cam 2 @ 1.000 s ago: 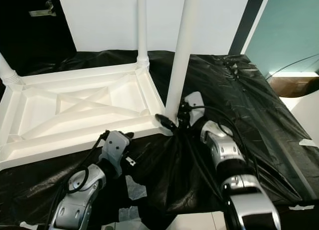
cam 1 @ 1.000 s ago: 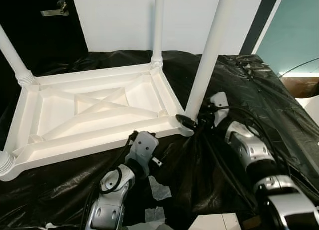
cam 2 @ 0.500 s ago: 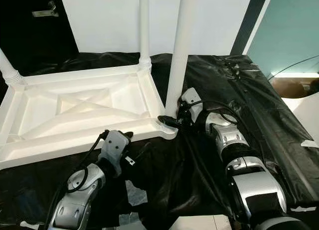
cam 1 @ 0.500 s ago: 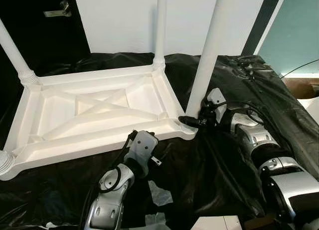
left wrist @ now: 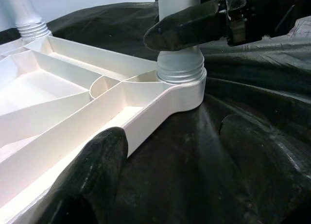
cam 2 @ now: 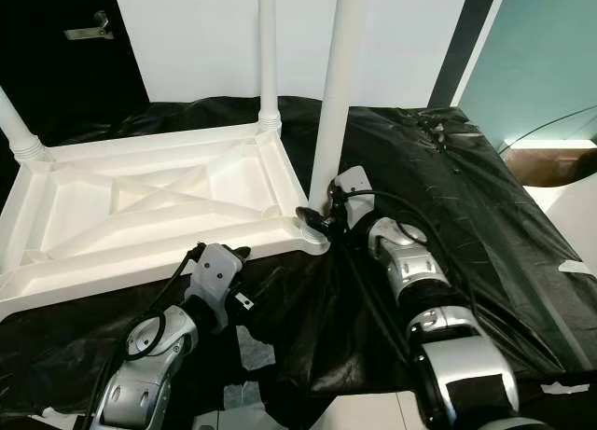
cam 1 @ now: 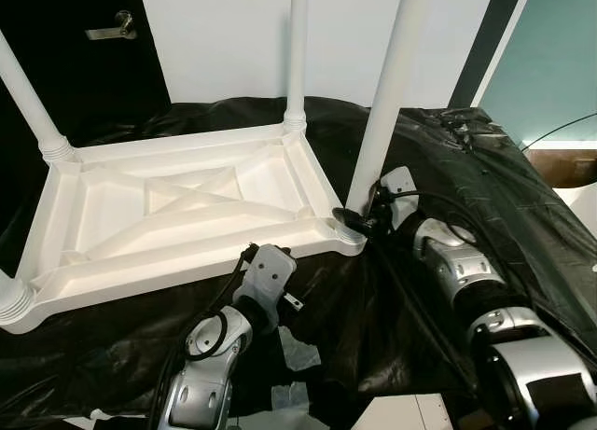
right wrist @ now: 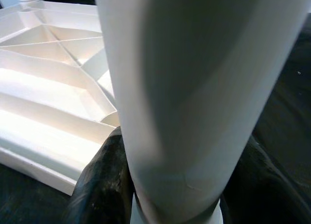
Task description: Building children table
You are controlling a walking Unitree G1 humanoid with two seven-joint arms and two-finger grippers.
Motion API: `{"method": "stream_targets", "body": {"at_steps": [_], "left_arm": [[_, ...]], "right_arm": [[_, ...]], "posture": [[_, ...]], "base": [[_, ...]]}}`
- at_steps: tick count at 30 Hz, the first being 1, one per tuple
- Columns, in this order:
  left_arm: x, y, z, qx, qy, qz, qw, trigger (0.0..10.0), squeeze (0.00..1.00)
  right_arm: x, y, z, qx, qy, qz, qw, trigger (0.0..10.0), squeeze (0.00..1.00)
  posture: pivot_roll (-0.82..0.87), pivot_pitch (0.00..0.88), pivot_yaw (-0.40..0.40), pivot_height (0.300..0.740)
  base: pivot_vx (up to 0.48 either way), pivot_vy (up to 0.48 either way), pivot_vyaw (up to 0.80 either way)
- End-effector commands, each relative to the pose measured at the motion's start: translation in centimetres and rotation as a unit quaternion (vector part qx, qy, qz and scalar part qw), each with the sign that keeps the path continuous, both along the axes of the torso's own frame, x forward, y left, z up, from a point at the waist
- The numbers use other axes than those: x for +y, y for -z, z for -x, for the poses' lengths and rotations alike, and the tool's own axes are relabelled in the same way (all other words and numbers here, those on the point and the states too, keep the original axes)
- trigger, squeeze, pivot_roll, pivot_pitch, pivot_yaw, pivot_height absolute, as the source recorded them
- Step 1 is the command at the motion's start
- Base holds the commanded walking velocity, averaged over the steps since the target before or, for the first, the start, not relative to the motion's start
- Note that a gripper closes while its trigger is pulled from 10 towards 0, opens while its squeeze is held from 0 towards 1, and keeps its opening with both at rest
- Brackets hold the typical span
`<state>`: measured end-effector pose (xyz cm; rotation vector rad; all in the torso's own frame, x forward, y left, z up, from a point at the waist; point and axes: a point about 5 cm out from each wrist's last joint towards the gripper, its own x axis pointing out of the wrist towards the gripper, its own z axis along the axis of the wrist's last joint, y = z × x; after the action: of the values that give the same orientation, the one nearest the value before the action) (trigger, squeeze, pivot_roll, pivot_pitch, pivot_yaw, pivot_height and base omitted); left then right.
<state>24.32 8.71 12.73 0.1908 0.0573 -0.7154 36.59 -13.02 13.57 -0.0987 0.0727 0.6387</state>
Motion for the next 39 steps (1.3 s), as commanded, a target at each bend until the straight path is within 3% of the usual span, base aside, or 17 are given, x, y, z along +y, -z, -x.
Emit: {"method": "stream_targets", "body": {"at_steps": [1, 2, 3, 9, 13, 20, 21, 26, 27, 39], "left_arm": [[0.2, -0.1, -0.2, -0.009, -0.047, -0.002, 0.999, 10.0, 0.00], [0.2, -0.1, -0.1, -0.007, -0.046, -0.002, 0.999, 10.0, 0.00], [0.2, 0.0, -0.1, -0.006, -0.046, -0.002, 0.999, 10.0, 0.00], [0.2, -0.1, -0.1, -0.005, -0.046, 0.000, 0.999, 10.0, 0.00], [0.0, 0.0, 0.1, -0.003, -0.046, 0.003, 0.999, 10.0, 0.00], [-0.1, 0.1, 0.1, -0.001, -0.047, 0.004, 0.999, 10.0, 0.00], [-0.1, 0.1, 0.1, -0.002, -0.049, 0.005, 0.999, 10.0, 0.00], [-0.1, 0.0, -0.1, -0.002, -0.051, 0.006, 0.999, 10.0, 0.00], [-0.1, 0.0, -0.1, -0.003, -0.051, 0.006, 0.999, 10.0, 0.00], [0.1, 0.0, 0.0, -0.004, -0.048, 0.003, 0.999, 10.0, 0.00]], "right_arm": [[-0.8, 1.7, 0.4, 0.033, 0.035, 0.019, 0.999, 0.0, 0.00], [-0.3, 2.0, 0.7, 0.028, 0.092, 0.014, 0.995, 0.0, 0.00], [-0.2, 2.1, 0.8, 0.026, 0.110, 0.013, 0.994, 0.0, 0.00], [0.4, 2.4, 1.4, 0.032, 0.158, -0.003, 0.987, 0.0, 0.00], [1.8, 3.1, 2.8, 0.044, 0.256, -0.025, 0.965, 0.0, 0.00], [2.5, 3.0, 3.0, 0.048, 0.253, -0.045, 0.965, 0.0, 0.00], [2.6, 2.7, 2.8, 0.041, 0.237, -0.061, 0.969, 10.0, 0.00], [2.1, 1.4, 2.4, 0.006, 0.195, -0.075, 0.978, 10.0, 0.00], [1.8, 1.2, 2.3, 0.002, 0.184, -0.079, 0.980, 10.0, 1.00], [-0.4, -0.2, 1.5, -0.019, 0.093, -0.058, 0.994, 10.0, 1.00]], "posture": [[0.15, 0.015, -0.047, 0.740], [0.15, 0.020, -0.048, 0.740], [0.15, 0.020, -0.048, 0.740], [0.15, 0.028, -0.051, 0.740], [0.15, 0.034, -0.058, 0.740], [0.15, 0.035, -0.064, 0.740], [0.15, 0.036, -0.068, 0.740], [0.15, 0.033, -0.066, 0.740], [0.15, 0.031, -0.064, 0.740], [0.15, 0.025, -0.060, 0.740]], "base": [[0.000, 0.000, 0.00], [0.000, 0.000, 0.00], [0.000, 0.000, 0.00], [0.000, 0.000, 0.00], [0.000, 0.000, 0.00], [0.000, 0.000, 0.00], [0.000, 0.000, 0.00], [0.000, 0.000, 0.00], [0.000, 0.000, 0.00], [0.000, 0.000, 0.00]]}}
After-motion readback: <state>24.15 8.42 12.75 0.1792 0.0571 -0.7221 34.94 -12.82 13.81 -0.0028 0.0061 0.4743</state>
